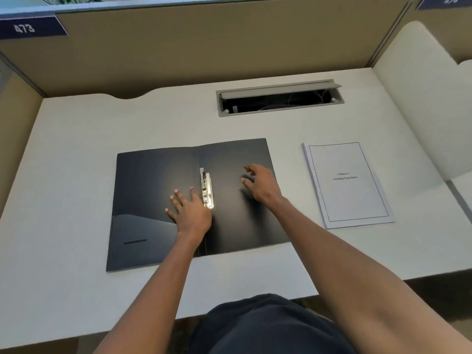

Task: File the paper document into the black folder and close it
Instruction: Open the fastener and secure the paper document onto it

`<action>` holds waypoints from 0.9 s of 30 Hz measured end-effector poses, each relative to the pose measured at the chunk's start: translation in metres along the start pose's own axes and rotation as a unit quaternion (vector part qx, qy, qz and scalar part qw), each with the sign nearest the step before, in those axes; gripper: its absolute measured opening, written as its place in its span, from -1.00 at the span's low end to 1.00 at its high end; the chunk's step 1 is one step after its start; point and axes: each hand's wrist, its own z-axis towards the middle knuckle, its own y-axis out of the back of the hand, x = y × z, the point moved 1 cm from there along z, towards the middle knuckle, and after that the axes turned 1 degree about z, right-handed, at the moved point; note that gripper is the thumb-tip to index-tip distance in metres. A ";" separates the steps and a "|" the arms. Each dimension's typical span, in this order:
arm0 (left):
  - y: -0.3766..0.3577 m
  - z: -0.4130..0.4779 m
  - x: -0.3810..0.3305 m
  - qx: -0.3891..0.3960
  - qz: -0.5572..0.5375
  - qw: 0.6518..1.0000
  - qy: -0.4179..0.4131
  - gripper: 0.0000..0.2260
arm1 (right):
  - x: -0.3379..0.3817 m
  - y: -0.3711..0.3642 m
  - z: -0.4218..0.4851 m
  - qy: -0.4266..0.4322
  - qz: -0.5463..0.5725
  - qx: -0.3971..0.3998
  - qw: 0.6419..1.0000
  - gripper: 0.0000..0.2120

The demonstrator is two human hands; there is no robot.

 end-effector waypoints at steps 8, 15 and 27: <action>0.000 -0.031 -0.093 -0.142 -0.082 0.982 -0.090 -0.46 | -0.059 0.071 -0.018 -0.003 0.015 -0.057 0.998 -0.57; -0.038 -0.056 -0.198 -0.048 -0.224 0.963 -0.142 -0.53 | -0.137 0.154 -0.031 -0.035 0.017 -0.113 0.993 -0.56; -0.101 -0.074 -0.300 0.054 -0.266 0.962 -0.038 -0.56 | -0.249 0.258 -0.036 -0.144 -0.046 -0.128 0.980 -0.44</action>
